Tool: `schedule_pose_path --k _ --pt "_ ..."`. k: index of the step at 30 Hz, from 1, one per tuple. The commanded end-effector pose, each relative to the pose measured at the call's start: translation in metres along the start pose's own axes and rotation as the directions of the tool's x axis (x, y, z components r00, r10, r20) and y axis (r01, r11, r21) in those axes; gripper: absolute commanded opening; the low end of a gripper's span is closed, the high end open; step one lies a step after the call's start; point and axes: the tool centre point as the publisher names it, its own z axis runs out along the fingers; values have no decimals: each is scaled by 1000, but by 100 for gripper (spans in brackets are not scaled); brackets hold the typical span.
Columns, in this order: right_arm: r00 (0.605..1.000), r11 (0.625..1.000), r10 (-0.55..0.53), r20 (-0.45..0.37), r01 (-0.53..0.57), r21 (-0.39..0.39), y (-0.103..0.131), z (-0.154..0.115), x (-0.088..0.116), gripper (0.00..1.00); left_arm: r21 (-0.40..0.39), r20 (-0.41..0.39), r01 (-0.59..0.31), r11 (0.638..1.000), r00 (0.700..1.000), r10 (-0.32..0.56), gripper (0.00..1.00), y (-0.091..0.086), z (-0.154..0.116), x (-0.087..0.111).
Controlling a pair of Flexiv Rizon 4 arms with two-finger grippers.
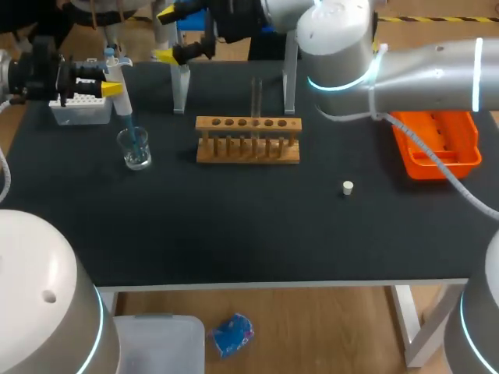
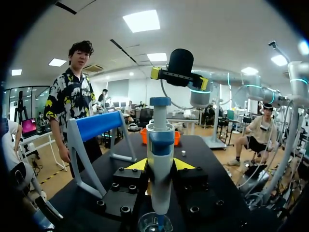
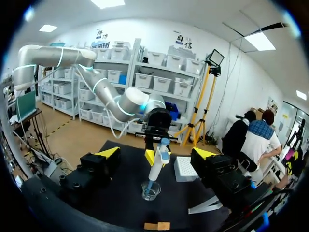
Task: Invert the test tube, pick up the pipette, mount the tip to pipette, aspirate from beaker and dispense into the tube, eject the tip, return the pipette, and cap with the stopper.
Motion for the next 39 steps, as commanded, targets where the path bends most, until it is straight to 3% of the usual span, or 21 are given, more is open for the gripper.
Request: schedule_pose_path --k 1,13,29,39 --pt "1000 998 4 -3 -4 57 12 17 -9 0 1 -4 -1 1000 1000 1 0 0 -1 -1" --pt "997 990 80 7 -81 119 16 45 -11 0 1 -4 -1 1000 1000 1 0 0 -1 -1" --pt "988 984 151 1 -151 94 22 72 -5 0 1 -4 -1 1000 1000 1 0 0 -1 -1" --pt "987 982 159 -1 -158 107 12 79 -2 0 1 -4 -1 1000 1000 1 0 0 -1 -1"
